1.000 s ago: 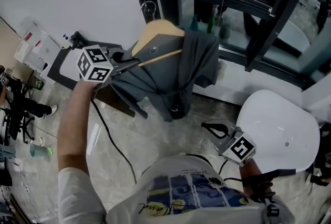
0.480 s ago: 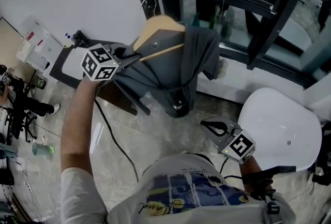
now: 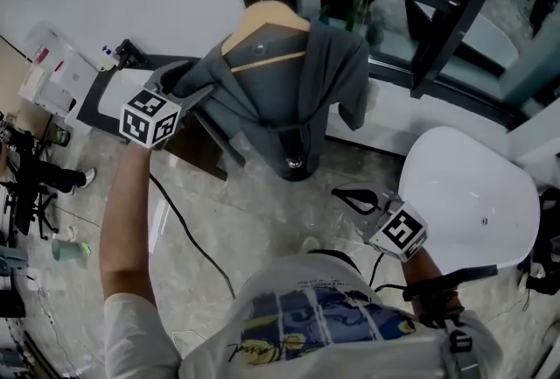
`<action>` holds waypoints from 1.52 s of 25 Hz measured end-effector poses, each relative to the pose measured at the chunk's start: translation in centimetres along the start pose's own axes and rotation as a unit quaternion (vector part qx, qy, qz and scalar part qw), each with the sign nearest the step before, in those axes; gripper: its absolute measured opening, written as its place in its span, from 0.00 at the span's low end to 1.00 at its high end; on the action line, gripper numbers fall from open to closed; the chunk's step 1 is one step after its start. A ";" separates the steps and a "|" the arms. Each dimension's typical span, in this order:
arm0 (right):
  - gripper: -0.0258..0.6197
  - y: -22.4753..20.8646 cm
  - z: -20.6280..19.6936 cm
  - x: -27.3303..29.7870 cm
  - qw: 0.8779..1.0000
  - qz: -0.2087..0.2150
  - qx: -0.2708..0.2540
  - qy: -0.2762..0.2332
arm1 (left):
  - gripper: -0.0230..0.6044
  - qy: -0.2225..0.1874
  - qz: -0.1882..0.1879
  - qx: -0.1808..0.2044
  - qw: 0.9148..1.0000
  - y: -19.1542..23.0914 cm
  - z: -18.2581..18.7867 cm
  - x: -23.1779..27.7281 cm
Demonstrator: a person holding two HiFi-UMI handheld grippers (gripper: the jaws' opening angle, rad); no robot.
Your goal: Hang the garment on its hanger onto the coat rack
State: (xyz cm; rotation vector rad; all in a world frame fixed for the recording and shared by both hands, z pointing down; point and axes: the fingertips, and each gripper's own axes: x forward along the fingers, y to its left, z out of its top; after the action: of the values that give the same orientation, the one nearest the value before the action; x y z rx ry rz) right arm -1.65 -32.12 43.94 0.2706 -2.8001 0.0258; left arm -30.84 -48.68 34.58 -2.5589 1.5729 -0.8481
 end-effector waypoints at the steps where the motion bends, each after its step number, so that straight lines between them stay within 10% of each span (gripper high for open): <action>1: 0.04 0.4 0.0 0.0 1.000 -0.001 -0.002 -0.002 | 0.53 -0.005 0.018 -0.005 1.000 0.3 -0.5 -1.2; 6: 0.04 3.1 0.3 0.3 1.000 -0.008 -0.010 -0.002 | 0.50 -0.019 0.074 -0.011 0.997 -1.3 -3.5 -7.5; 18: 0.04 14.6 0.8 1.2 0.999 -0.033 -0.004 0.015 | 0.04 -0.093 -0.006 -0.086 0.992 -17.8 -9.9 -21.1; 25: 0.04 21.9 1.0 1.0 0.999 -0.051 0.002 0.014 | 0.04 -0.137 -0.097 -0.135 0.977 -27.6 -10.4 -27.0; 38: 0.04 29.7 1.5 -0.9 0.998 -0.064 -0.003 0.007 | 0.04 -0.133 -0.174 -0.064 0.974 -40.7 -9.9 -33.0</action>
State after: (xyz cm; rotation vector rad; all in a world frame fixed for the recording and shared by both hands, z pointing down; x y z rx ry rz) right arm -6.95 -2.88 42.62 0.4472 -2.7623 -0.0095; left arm -13.26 1.33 40.50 -2.9413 1.1614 -0.3993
